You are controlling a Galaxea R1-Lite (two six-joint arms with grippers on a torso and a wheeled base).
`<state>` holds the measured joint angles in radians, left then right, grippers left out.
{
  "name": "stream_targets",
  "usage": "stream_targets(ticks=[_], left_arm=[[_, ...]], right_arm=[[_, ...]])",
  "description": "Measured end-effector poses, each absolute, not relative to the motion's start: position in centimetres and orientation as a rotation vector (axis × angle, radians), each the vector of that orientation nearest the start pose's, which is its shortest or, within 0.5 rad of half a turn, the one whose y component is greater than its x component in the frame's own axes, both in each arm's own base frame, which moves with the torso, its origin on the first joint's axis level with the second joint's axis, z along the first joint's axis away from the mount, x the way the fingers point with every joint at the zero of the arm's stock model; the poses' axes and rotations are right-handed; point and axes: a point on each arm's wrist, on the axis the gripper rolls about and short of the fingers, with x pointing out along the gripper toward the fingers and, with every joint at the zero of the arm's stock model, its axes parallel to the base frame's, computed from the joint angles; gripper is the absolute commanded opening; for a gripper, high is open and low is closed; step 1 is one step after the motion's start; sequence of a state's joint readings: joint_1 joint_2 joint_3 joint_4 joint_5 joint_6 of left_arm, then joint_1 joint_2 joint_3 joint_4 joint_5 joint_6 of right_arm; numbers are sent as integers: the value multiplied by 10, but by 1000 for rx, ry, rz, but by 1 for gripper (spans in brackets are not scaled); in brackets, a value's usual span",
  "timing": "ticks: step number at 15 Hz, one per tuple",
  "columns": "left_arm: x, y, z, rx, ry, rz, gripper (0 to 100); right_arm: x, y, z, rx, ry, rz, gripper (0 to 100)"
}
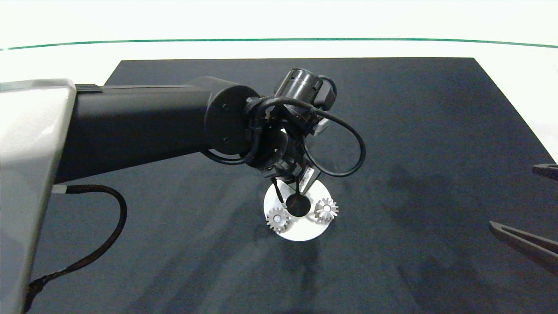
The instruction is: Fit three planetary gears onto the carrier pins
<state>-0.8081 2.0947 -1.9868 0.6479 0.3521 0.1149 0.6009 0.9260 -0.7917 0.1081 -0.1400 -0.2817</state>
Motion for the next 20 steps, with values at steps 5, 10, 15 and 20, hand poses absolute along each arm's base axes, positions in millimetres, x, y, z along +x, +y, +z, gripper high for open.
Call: stream_targets(ticks=[5, 10, 15, 20], left_arm=[[286, -288, 246, 526, 614, -471, 22], [287, -290, 244, 528, 617, -472, 22], [287, -290, 243, 528, 619, -471, 22], [287, -290, 243, 525, 619, -471, 100]], right_arm=[[86, 55, 267, -365, 162, 488, 100], [86, 55, 266, -366, 164, 489, 100], [87, 56, 266, -367, 166, 489, 100], [87, 55, 266, -367, 165, 489, 100]])
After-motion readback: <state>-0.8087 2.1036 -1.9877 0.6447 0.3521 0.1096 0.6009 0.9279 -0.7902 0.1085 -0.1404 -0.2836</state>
